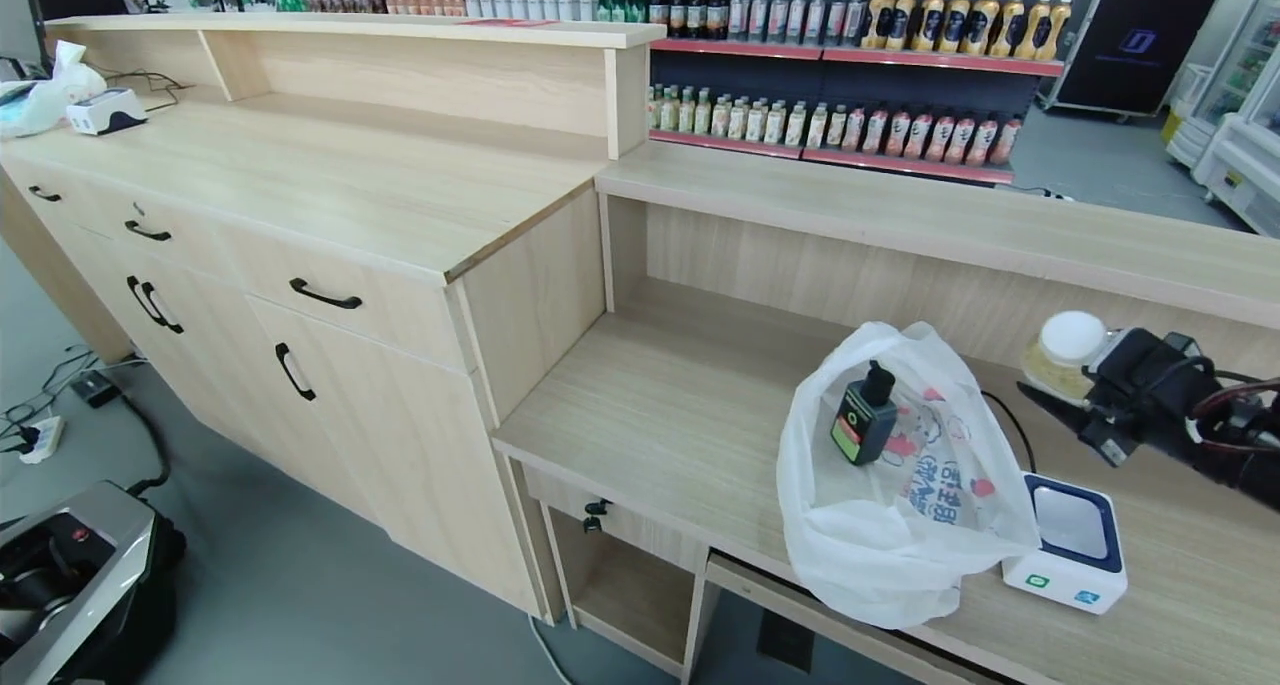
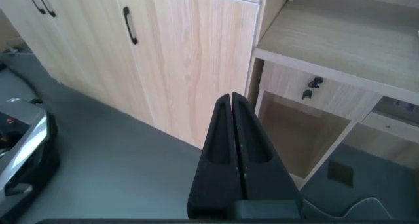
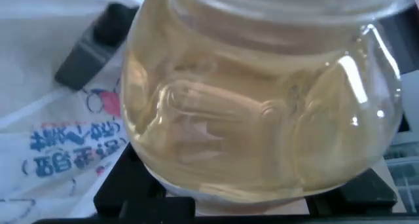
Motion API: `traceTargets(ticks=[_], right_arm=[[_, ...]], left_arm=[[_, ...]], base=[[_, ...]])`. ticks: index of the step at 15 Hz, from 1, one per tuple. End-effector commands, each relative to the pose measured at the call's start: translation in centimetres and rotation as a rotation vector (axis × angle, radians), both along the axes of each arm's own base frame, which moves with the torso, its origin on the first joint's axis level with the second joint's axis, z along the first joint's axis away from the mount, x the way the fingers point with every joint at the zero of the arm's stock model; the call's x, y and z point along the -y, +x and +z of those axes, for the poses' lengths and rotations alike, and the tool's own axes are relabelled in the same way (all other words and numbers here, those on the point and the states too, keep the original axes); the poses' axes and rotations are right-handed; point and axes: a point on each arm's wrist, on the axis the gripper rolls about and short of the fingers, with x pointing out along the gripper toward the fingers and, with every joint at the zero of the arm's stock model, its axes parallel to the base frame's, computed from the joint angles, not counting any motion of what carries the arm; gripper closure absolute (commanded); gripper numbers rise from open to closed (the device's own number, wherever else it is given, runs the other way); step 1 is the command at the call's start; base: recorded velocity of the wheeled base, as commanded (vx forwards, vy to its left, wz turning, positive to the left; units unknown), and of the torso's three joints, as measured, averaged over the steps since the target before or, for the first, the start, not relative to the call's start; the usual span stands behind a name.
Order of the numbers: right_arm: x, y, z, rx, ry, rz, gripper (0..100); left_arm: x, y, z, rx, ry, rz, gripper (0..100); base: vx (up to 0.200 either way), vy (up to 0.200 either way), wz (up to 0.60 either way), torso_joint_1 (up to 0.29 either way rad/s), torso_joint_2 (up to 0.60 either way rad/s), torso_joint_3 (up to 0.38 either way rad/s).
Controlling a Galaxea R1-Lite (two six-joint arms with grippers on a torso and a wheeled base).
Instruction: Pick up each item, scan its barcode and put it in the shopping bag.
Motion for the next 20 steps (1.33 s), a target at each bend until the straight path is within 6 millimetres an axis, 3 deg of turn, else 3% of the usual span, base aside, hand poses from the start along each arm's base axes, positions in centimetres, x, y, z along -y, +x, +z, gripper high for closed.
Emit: traceTargets(ticks=[1,4,15,20], right_arm=[[2.6,-0.6,-0.7,-0.042,-0.004,-0.025,100],[4.9,-1.1,-1.7,-0.084,0.021,-0.043,100],[6.9,-0.6,-5.2,-0.139,-0.017,0.171,100],[7.6,0.8,-6.0,-0.119,-0.052,0.204,100]], left_arm=[[0.0,0.0,0.0,0.000,0.000,0.001,100],[0.0,0.0,0.0,0.000,0.002,0.001,100],[0.0,0.0,0.0,0.000,0.000,0.001,100],[0.0,0.0,0.0,0.000,0.000,0.001,100]], base=[[0.000,0.000,0.00,0.000,0.00,0.000],[0.000,0.000,0.00,0.000,0.00,0.000],[0.000,0.000,0.00,0.000,0.00,0.000],[0.000,0.000,0.00,0.000,0.00,0.000]])
